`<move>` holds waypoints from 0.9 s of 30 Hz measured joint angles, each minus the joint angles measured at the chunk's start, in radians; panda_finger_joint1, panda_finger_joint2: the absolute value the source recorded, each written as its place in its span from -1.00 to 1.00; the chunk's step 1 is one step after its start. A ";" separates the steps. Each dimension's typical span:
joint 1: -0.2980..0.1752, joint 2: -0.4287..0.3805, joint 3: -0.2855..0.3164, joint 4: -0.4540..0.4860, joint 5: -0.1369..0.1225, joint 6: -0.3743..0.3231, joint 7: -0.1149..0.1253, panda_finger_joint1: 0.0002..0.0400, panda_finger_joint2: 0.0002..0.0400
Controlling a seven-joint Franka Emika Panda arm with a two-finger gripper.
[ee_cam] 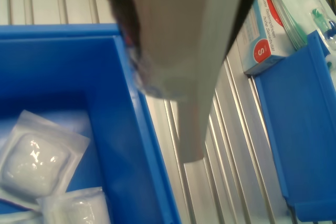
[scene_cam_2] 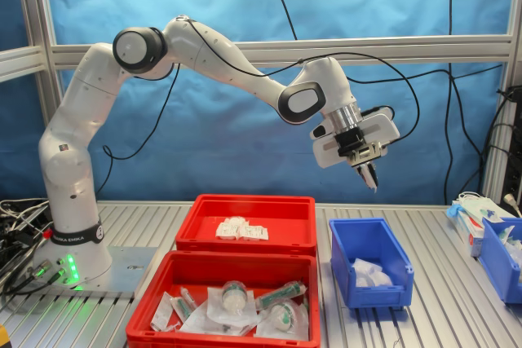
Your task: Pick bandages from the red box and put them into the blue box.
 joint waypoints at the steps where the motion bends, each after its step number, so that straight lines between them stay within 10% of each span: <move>1: 0.000 0.000 0.000 0.000 0.000 0.000 0.000 -0.68 -0.68; 18: 0.000 0.000 0.000 0.000 0.000 0.000 0.000 -0.68 -0.68; 27: 0.000 0.000 0.000 0.000 0.000 0.000 0.000 -0.37 -0.37</move>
